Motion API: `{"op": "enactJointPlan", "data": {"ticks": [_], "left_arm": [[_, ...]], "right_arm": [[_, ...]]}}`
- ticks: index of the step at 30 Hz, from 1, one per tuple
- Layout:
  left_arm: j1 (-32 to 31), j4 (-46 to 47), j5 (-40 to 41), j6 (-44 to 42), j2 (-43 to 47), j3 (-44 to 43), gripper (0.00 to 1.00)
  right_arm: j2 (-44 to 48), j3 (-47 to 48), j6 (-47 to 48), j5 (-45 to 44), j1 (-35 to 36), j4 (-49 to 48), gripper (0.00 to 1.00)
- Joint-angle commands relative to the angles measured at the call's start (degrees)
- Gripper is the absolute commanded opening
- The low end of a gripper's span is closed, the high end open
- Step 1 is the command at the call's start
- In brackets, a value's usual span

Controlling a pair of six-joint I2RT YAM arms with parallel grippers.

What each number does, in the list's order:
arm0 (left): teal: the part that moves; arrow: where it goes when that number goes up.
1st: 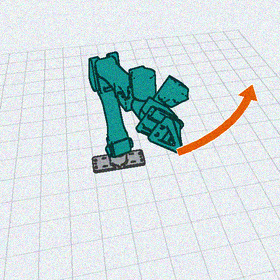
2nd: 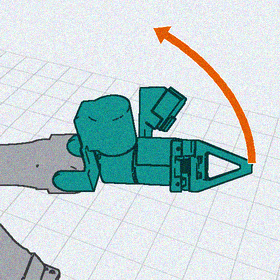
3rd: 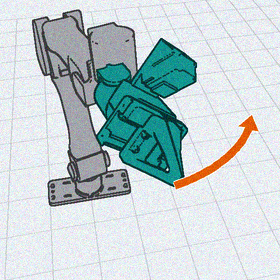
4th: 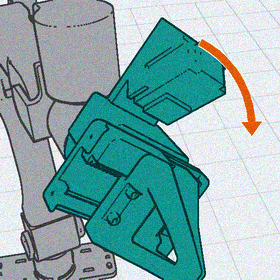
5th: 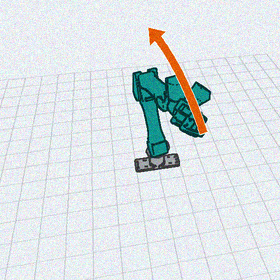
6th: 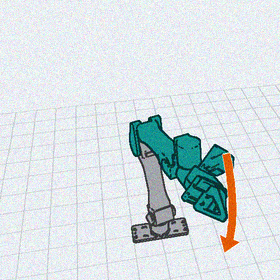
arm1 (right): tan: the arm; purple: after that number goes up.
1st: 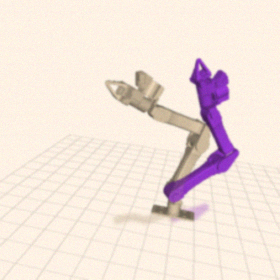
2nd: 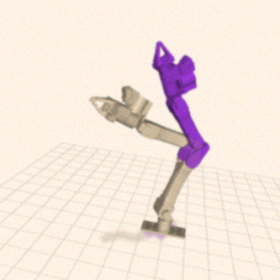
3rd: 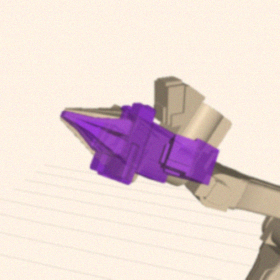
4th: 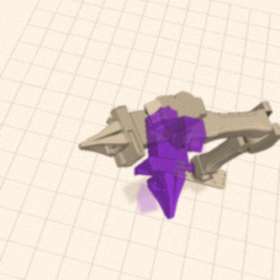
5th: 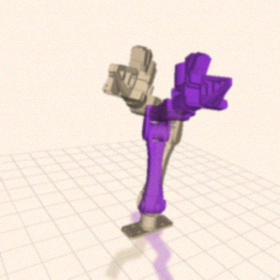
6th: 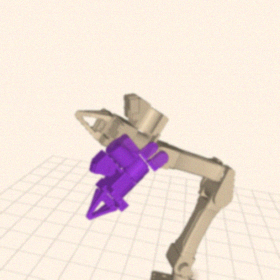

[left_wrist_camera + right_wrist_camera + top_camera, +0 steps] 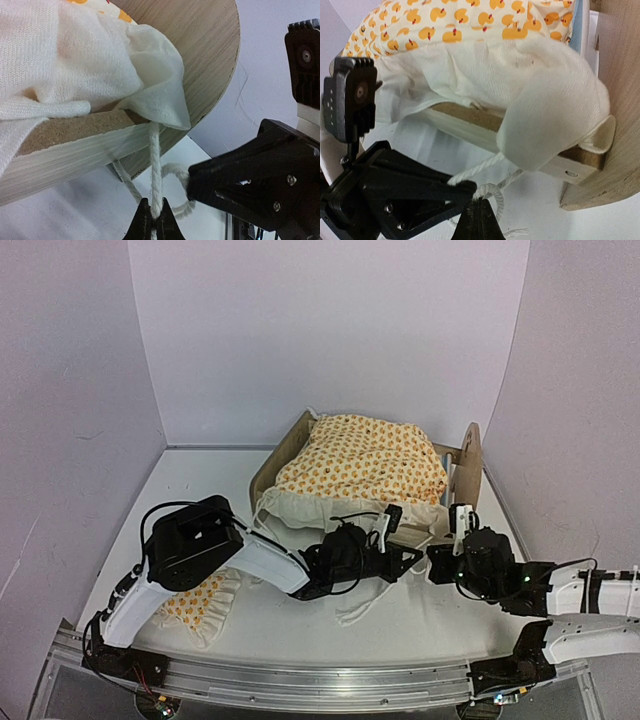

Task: Set up the pet bed

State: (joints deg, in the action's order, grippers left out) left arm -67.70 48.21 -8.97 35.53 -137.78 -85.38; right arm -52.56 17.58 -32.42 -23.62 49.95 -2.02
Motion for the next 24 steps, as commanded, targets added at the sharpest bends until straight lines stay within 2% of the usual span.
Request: {"op": "enactJointPlan", "data": {"ticks": [1,6,14,20,24], "left_arm": [[-0.15,4.80,-5.01,-0.55,6.66,2.43,0.00],[-0.13,5.69,-6.55,-1.98,8.95,5.70,0.00],[-0.12,6.20,-9.00,-3.49,10.23,7.89,0.00],[-0.11,6.10,-10.61,-8.38,12.35,12.15,0.00],[-0.05,5.60,-8.71,-12.85,13.54,15.02,0.03]], "right_arm": [[-0.49,-2.35,5.02,-1.69,-1.91,-15.07,0.00],[-3.76,-4.09,4.70,3.61,-4.23,-19.83,0.00],[-12.76,-7.72,7.83,14.30,-5.75,-42.45,0.00],[-19.22,-6.43,14.42,16.59,-5.75,-51.34,0.00],[-22.74,-7.57,15.94,17.86,-5.75,-58.71,0.00]]}}
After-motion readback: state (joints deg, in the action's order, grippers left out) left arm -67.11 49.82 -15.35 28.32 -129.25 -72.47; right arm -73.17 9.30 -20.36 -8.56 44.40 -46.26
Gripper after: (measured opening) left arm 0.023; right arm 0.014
